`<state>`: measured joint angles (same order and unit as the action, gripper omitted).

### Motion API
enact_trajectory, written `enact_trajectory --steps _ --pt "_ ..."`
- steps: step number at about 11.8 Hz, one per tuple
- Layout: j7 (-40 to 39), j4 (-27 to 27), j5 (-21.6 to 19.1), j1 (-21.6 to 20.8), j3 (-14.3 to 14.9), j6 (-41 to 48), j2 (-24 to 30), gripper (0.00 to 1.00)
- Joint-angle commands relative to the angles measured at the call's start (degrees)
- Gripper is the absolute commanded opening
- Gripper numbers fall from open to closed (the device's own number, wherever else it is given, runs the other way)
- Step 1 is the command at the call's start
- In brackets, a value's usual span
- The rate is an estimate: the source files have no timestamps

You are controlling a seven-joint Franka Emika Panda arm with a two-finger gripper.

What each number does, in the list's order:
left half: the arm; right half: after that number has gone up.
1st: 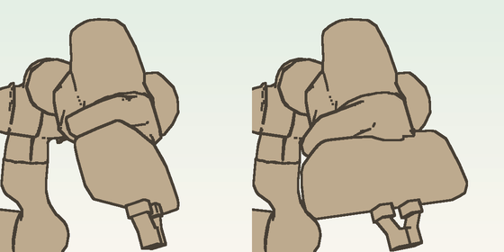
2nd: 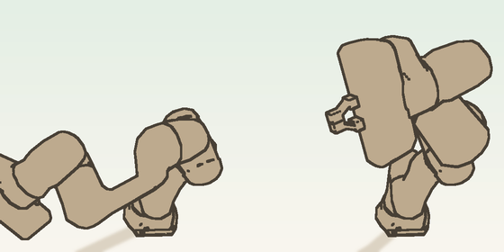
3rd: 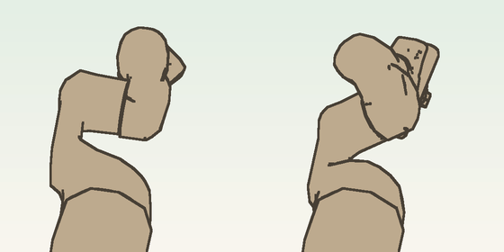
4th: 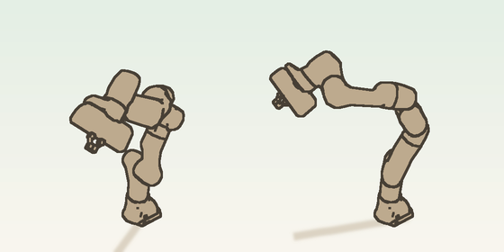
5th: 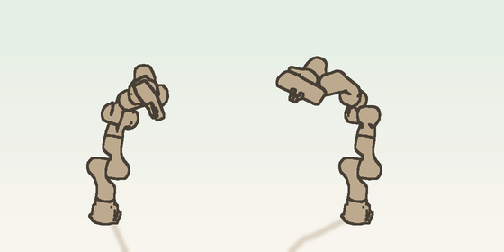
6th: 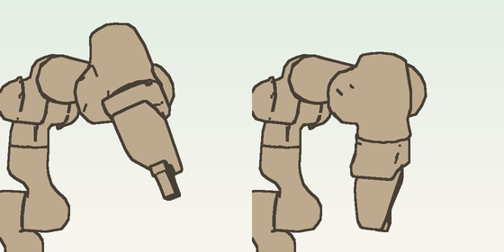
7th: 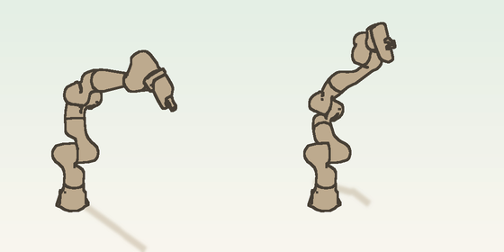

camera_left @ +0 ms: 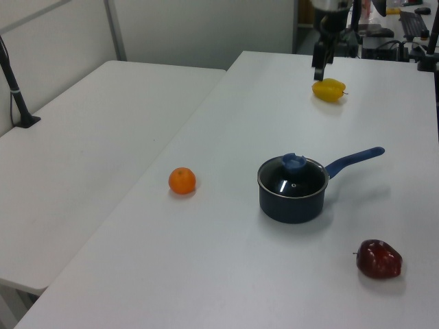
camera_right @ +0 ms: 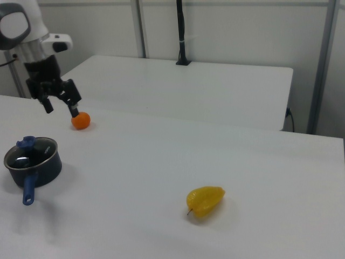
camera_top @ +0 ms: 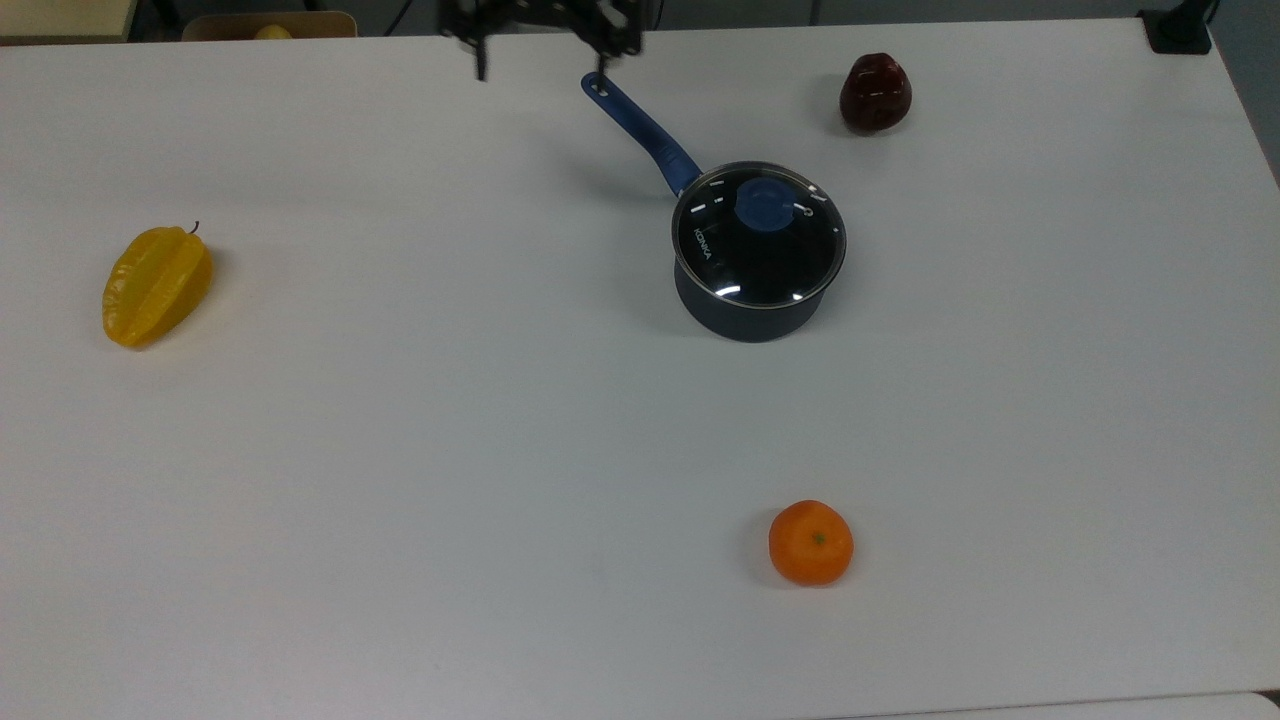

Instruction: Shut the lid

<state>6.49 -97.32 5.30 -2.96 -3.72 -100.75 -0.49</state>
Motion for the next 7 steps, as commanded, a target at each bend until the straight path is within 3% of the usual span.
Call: enact_trajectory --steps 1,7 --pt "-3.8 4.6 -1.6 -0.2 6.3 6.5 0.4 1.0" --pt "-5.2 6.1 -2.8 1.8 7.2 8.6 0.1 1.0"
